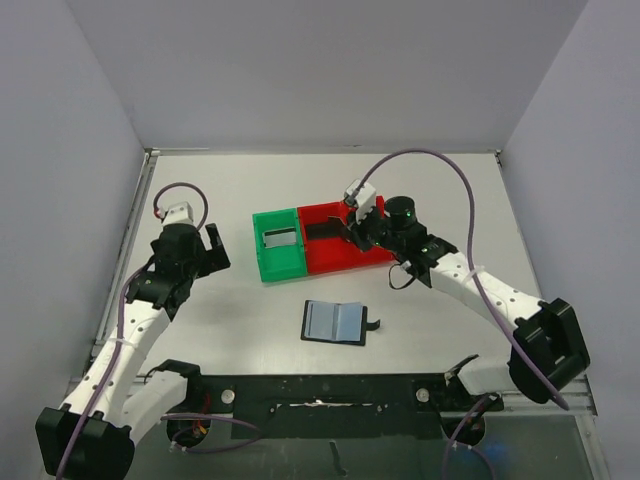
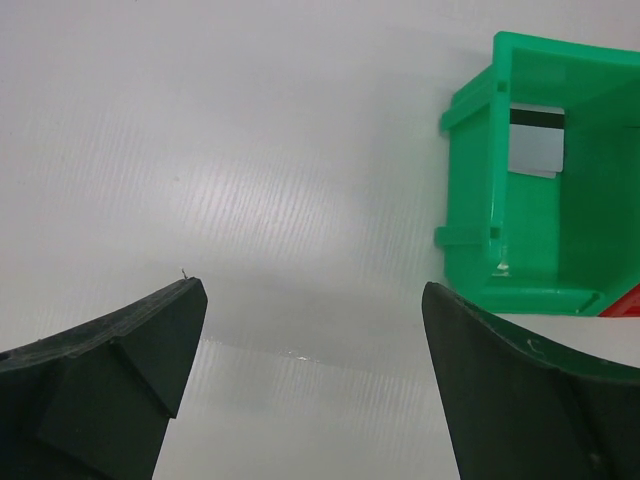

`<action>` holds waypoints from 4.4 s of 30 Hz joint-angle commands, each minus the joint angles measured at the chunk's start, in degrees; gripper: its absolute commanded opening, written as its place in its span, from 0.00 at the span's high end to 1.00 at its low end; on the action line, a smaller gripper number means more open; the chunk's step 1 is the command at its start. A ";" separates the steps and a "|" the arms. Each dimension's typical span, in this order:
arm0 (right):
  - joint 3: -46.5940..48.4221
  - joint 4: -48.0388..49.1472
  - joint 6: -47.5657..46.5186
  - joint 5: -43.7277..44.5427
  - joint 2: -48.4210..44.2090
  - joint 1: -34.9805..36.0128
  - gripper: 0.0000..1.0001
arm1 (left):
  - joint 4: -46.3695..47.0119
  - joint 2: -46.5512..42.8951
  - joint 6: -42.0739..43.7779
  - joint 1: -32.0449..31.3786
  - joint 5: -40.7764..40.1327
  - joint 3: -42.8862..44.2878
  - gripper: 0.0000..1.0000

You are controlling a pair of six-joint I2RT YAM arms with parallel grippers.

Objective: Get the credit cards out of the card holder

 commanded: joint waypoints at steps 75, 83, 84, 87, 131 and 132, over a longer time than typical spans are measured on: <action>34.69 -12.54 -54.15 10.28 43.25 4.78 0.76 | 7.23 0.17 3.93 0.48 1.35 -0.58 0.10; 37.00 -14.77 -50.55 6.89 43.36 3.43 0.62 | 7.06 0.71 3.93 0.47 1.53 -0.50 0.10; 37.26 -15.01 -50.24 6.77 43.53 3.31 0.61 | 7.06 0.77 3.93 0.51 1.58 -0.50 0.10; 37.69 -15.45 -49.57 6.46 43.83 3.03 0.59 | 7.06 1.16 4.01 0.47 1.77 -0.48 0.10; 34.03 -9.47 -34.40 3.36 30.50 2.06 0.41 | 6.79 2.90 4.32 0.48 3.59 -0.11 0.11; 32.18 -7.64 -33.11 3.75 28.30 2.10 0.40 | 6.75 2.86 4.33 0.47 3.59 -0.09 0.11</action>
